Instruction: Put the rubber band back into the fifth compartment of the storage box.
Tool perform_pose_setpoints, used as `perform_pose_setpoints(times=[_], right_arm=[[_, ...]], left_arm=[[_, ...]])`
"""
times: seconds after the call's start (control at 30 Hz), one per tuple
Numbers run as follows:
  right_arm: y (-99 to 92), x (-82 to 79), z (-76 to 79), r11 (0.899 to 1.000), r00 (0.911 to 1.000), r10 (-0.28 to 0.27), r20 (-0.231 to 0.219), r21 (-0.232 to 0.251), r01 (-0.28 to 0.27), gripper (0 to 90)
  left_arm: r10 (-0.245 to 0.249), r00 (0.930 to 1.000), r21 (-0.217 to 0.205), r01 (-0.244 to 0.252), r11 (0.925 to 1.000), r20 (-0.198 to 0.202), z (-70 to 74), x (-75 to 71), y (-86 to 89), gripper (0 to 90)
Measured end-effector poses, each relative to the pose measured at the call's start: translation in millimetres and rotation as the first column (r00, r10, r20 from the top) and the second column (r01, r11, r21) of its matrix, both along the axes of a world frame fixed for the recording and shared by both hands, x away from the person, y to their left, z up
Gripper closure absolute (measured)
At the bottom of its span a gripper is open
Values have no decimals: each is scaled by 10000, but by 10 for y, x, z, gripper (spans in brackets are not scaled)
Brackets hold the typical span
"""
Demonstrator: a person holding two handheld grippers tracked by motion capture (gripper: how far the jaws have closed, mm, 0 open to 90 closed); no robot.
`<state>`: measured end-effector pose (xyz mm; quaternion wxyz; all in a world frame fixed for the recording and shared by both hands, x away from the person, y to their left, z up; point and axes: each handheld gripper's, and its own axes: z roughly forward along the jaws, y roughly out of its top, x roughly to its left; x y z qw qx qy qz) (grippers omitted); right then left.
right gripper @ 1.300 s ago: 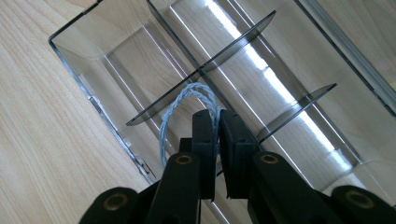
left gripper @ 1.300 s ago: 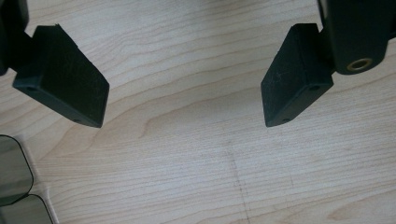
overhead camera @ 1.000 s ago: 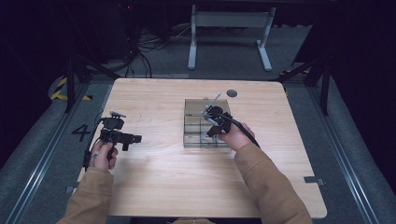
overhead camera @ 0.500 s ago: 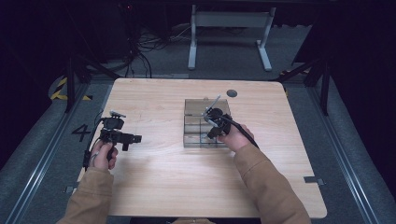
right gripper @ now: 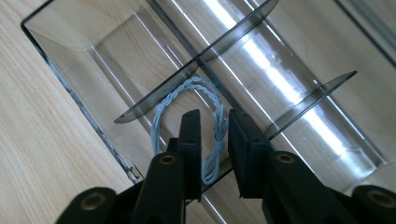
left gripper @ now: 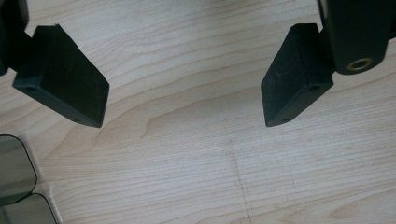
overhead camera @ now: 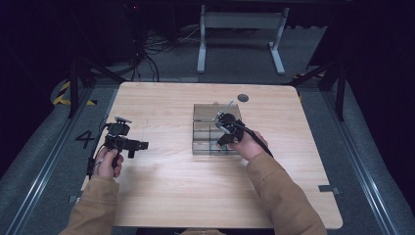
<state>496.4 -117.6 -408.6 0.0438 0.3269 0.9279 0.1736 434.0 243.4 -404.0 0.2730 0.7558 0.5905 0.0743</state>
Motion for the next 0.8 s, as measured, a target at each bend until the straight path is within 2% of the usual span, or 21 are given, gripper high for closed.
perform_pose_setpoints(times=[0.2,0.8], right_arm=[[-30,-39,118,9994,9994,-16,353,359,3,717],[-224,-196,457,9924,9962,-140,865,1229,32,720]], left_arm=[[-14,10000,31,14,10000,-15,2,-1,-3,161],[-16,10000,36,16,10000,-8,4,-9,-2,161]])
